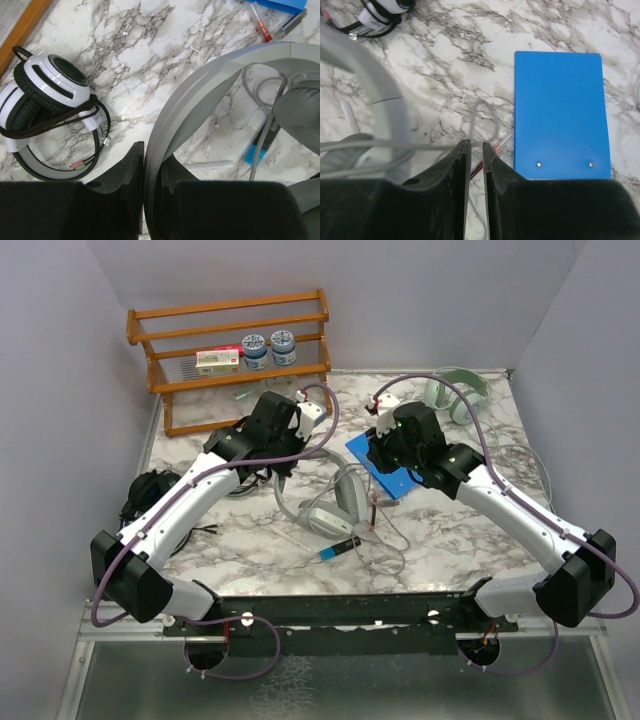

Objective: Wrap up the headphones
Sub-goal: Wrap the headphones cable around the headphones.

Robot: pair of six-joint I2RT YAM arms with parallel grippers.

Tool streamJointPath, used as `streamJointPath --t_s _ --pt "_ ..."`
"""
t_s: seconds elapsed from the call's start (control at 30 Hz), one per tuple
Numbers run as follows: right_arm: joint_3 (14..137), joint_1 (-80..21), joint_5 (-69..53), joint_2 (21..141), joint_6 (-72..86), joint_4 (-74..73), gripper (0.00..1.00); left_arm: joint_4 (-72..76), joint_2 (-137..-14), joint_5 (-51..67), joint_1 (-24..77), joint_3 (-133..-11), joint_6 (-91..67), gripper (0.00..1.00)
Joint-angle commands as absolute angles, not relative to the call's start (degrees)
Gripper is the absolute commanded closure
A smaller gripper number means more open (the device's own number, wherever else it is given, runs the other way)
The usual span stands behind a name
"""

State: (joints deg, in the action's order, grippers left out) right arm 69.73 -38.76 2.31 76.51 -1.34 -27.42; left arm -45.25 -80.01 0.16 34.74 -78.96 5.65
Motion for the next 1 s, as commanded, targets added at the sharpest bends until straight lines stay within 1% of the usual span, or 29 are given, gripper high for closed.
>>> streamJointPath --t_s 0.0,0.17,0.23,0.37,0.53,0.67,0.8,0.93,0.97 --pt "66.5 -35.7 -3.5 76.6 2.7 -20.7 0.73 -46.1 -75.7 7.4 35.2 -81.7 4.6 1.00" --pt "62.4 -34.8 -7.6 75.5 4.0 -16.2 0.65 -46.0 -74.3 12.2 35.2 -83.1 0.4 1.00" --pt "60.6 -34.6 -8.8 74.6 4.7 -14.8 0.59 -46.1 -74.0 12.8 35.2 -83.7 -2.3 1.00" --pt "57.3 -34.5 -6.0 71.7 6.3 -13.2 0.49 -47.5 -74.7 12.7 35.1 -85.5 -5.1 1.00" --pt "52.7 -32.7 0.5 67.5 10.3 -12.6 0.45 -47.9 -76.0 17.1 34.9 -87.0 -7.8 1.00" --pt "49.3 -26.9 1.7 64.4 13.8 -12.0 0.42 -47.9 -77.5 19.6 34.4 -88.3 -11.6 1.00" --pt "47.0 -21.6 3.4 60.8 17.2 -12.8 0.30 -47.9 -78.7 20.8 33.3 -89.6 -14.5 1.00" --pt "45.8 -20.8 8.8 57.0 18.0 -14.9 0.16 -47.9 -80.4 22.7 31.2 -91.4 -17.0 1.00" --pt "45.8 -20.8 9.8 56.8 18.2 -16.1 0.14 -47.9 -80.9 23.2 30.6 -91.8 -17.8 1.00"
